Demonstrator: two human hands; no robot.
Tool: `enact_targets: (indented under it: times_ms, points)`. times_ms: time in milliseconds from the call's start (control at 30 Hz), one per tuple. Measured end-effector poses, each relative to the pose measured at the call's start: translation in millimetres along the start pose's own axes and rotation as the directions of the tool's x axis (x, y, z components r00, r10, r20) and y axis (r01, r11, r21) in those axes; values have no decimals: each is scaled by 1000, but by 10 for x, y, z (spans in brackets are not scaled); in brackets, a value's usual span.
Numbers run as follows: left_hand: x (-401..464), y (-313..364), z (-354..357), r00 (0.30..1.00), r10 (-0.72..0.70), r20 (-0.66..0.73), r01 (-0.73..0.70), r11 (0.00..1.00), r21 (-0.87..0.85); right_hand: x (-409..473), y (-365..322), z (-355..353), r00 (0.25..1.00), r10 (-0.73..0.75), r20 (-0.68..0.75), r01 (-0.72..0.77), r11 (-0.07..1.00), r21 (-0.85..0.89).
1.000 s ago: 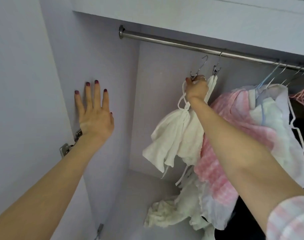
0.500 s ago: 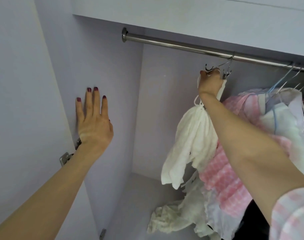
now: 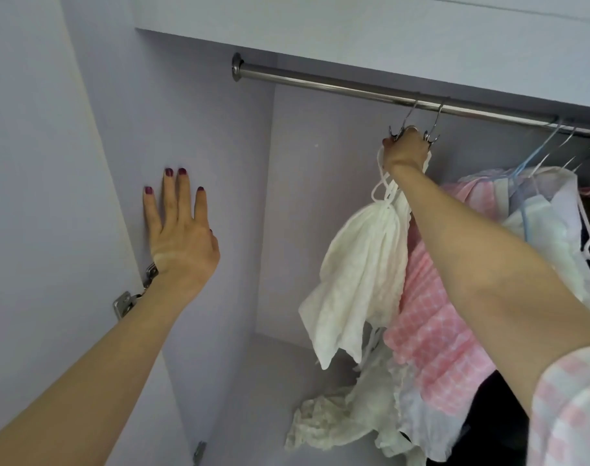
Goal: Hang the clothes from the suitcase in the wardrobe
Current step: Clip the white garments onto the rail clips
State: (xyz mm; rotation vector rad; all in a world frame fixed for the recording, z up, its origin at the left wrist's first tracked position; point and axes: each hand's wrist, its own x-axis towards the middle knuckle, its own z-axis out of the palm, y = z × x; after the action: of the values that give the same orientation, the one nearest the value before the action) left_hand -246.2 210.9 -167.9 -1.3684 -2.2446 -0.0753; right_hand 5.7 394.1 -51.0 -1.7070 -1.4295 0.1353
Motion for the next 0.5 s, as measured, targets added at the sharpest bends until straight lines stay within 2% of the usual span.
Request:
enact_targets:
  times_ms: [133,267,367,433,500]
  points:
    - [-19,-2,-64,1000,0,23,0,1000,-12,-71,51,8,998,38,42,-39,999,22]
    - [-98,1,-211,996,17,84,-11,997,-72,-259,108,-68,983,27,183,-21,999,-33]
    - [-165,18,-379,983,58,171,-3,953,-304,-577,151,-190,928,-30,372,71,993,-97]
    - [-250,13,-514,975,107,193,9,853,-522,-800,195,-279,845,-86,529,184,974,-134]
    - [-389,-17,-661,981,141,134,-18,752,-659,-1027,237,-409,770,-126,625,282,947,-157]
